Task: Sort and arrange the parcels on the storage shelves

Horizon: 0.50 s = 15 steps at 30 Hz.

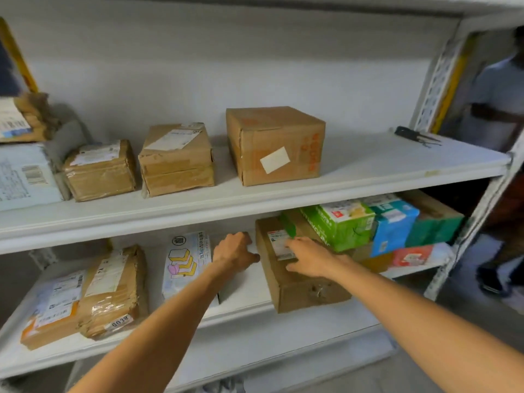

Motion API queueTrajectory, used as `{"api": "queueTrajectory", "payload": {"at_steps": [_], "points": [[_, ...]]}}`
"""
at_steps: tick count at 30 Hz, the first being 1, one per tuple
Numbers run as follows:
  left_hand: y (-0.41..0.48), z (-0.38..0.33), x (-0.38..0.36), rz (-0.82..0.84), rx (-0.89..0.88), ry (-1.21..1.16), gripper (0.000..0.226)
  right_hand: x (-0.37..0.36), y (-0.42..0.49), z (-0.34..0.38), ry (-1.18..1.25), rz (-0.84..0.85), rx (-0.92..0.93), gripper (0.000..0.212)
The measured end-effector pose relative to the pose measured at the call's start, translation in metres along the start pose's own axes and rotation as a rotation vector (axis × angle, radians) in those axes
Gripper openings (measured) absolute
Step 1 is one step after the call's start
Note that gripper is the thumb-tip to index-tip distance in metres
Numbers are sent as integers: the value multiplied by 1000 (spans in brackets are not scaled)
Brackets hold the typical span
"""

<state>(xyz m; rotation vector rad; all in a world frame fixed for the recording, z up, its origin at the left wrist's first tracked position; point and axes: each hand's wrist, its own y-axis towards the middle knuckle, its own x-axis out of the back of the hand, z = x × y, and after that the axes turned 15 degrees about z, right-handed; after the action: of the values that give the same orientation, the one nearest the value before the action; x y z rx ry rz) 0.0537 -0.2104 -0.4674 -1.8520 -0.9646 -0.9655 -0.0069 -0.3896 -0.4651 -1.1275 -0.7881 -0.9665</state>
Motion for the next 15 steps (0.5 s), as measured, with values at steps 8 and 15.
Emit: {"api": "queueTrajectory", "payload": {"at_steps": [8, 15], "points": [[-2, -110, -37, -63, -2, -90, 55, 23, -76, -123, -39, -31, -38, 44], [5, -156, -58, -49, -5, -237, 60, 46, -88, -183, 72, -122, -84, 37]]}}
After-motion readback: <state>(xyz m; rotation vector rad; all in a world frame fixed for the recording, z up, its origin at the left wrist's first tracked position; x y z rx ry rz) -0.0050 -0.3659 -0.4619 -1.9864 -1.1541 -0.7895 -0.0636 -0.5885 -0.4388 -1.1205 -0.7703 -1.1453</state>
